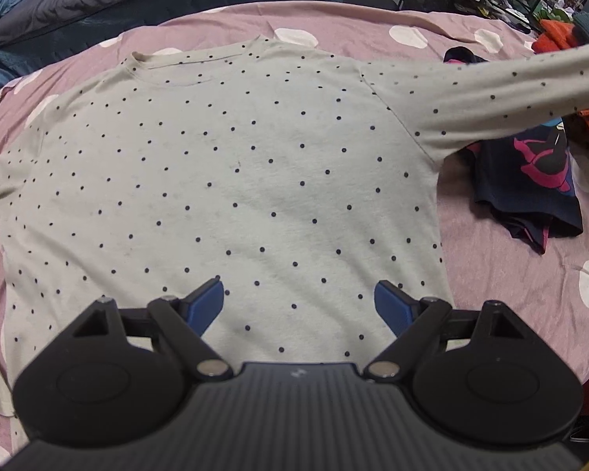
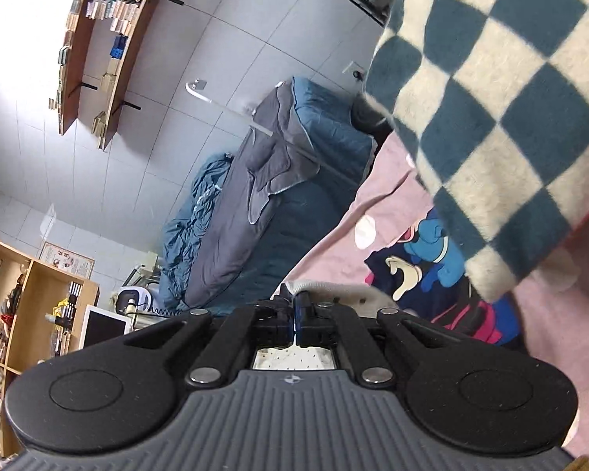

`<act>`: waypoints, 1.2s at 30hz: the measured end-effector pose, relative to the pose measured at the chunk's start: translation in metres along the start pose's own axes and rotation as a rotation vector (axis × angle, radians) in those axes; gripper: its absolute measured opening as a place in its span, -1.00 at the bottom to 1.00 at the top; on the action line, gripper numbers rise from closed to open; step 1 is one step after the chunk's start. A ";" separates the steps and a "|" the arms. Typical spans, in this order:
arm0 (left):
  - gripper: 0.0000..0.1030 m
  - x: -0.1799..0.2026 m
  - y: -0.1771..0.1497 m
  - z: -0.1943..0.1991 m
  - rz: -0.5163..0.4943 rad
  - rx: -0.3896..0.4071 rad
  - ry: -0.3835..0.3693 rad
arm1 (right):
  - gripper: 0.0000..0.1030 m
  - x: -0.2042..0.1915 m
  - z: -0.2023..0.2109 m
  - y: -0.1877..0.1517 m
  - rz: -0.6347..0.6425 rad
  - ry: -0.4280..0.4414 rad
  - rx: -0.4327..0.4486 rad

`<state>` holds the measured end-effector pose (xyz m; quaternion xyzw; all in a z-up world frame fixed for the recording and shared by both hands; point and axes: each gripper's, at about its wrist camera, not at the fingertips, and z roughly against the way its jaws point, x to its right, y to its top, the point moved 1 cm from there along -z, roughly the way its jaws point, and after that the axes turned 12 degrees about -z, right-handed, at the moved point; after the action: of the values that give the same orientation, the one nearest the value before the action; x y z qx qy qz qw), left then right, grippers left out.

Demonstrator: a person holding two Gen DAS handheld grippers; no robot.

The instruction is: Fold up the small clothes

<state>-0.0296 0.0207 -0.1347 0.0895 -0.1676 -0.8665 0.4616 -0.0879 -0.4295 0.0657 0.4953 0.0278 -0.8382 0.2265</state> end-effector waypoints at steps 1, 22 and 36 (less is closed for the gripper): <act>0.63 0.000 0.000 -0.001 0.003 -0.005 -0.002 | -0.96 0.003 -0.007 -0.001 -0.027 0.010 -0.028; 0.71 -0.140 -0.087 0.045 0.225 -0.042 0.193 | -0.93 -0.101 -0.412 -0.240 -0.138 0.097 -0.774; 0.70 -0.219 -0.094 0.038 0.290 0.045 0.251 | 0.69 -0.073 -0.459 -0.275 0.384 -0.015 -0.633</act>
<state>0.0084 0.2587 -0.1346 0.1819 -0.1392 -0.7691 0.5967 0.2047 -0.0333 -0.1549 0.3906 0.1904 -0.7342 0.5217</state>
